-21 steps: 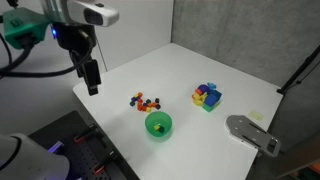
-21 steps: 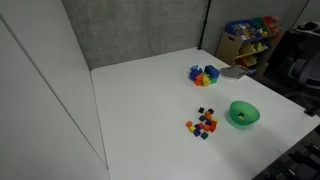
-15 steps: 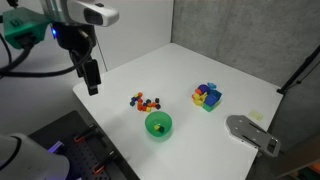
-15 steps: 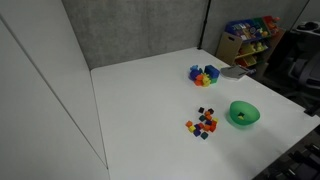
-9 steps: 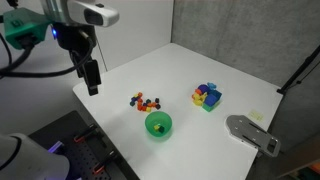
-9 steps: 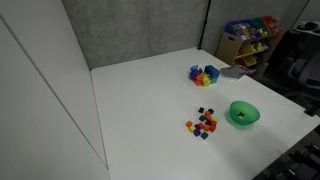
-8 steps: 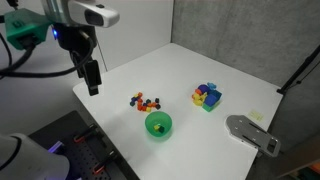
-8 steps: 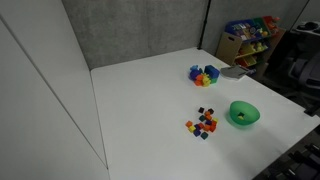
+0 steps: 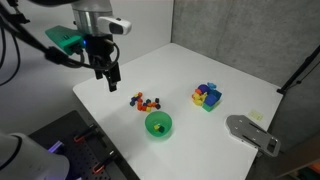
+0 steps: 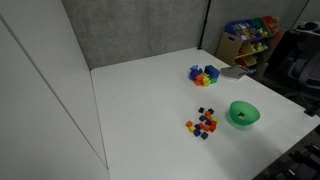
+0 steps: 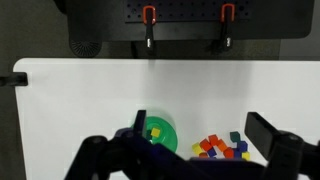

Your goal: Pick up one dark green small block from the table and put it in the green bowl

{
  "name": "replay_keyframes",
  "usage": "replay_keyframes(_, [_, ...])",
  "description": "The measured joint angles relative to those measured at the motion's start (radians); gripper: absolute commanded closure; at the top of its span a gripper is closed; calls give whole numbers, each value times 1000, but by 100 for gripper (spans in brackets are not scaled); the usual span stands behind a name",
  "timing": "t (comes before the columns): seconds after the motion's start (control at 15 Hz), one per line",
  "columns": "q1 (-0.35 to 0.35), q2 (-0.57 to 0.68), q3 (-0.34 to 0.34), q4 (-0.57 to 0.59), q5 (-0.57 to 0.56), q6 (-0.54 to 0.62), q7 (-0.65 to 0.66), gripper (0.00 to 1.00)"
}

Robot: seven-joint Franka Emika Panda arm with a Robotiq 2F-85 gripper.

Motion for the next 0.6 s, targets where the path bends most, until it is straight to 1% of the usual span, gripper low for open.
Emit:
replay_keyframes(0.4, [52,218,53,17,0,184,20,0])
replay_keyframes(0.6, [73,317,65,30,2,264,22,0])
